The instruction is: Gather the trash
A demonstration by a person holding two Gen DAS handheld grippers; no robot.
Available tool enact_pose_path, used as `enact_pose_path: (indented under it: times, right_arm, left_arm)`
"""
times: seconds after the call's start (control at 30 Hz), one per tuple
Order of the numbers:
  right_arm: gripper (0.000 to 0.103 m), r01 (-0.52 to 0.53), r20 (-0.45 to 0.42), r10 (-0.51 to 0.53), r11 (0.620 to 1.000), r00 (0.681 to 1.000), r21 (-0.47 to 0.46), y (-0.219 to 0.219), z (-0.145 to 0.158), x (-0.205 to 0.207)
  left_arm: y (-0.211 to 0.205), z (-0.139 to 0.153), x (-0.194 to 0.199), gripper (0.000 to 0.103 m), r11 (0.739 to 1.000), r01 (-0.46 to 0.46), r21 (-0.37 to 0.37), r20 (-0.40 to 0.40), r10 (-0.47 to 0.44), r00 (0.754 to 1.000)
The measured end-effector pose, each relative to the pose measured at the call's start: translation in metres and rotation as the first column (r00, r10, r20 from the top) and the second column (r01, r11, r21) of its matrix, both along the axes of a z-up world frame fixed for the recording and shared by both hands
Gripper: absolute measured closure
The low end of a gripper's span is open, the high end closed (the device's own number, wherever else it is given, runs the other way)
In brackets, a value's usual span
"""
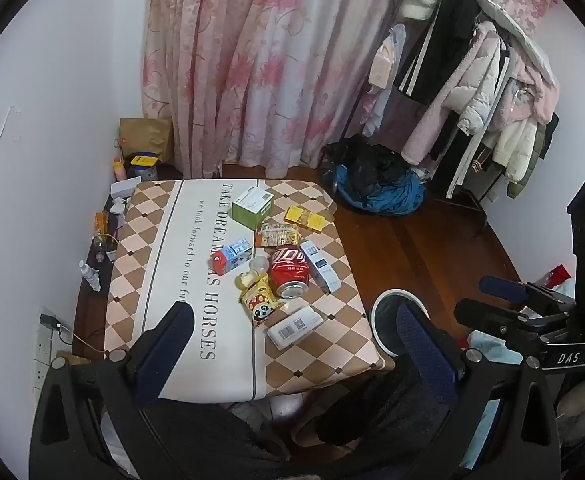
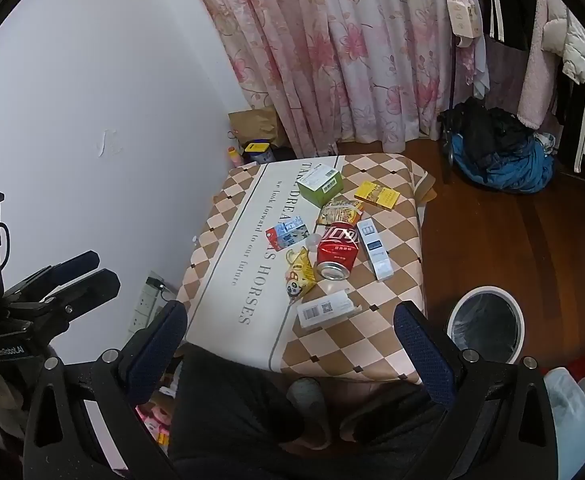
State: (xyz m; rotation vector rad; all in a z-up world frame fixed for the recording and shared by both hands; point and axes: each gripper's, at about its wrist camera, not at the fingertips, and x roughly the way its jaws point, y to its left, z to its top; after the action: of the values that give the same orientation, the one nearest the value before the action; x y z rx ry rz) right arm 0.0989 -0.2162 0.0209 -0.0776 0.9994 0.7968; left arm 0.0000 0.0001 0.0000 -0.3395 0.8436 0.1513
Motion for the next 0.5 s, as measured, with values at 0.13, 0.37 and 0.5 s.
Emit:
enact_pose_path:
  times: [0.13, 0.37, 0.5]
  right_arm:
    - [0.0, 0.0, 0.006, 0.0, 1.0, 1.0, -0.004, 0.001, 0.0, -0.001]
    - [0.0, -0.007, 0.004, 0.007, 1.0, 1.0, 0.002, 0.002, 0.004, -0.006]
    - [0.0, -0.01, 0.003, 0.01, 1.0, 1.0, 0.006, 0.004, 0.004, -0.003]
  left_arm:
    - [0.0, 0.0, 0.0, 0.0, 1.0, 0.001, 0.001, -0.003, -0.001, 1.0]
    - [-0.009, -0.003, -0.004, 0.0, 1.0, 0.0, 0.001, -0.001, 0.0, 1.0]
    - [-0.005, -0.002, -0.001, 0.0, 1.0, 0.006, 0.001, -0.003, -0.006, 1.0]
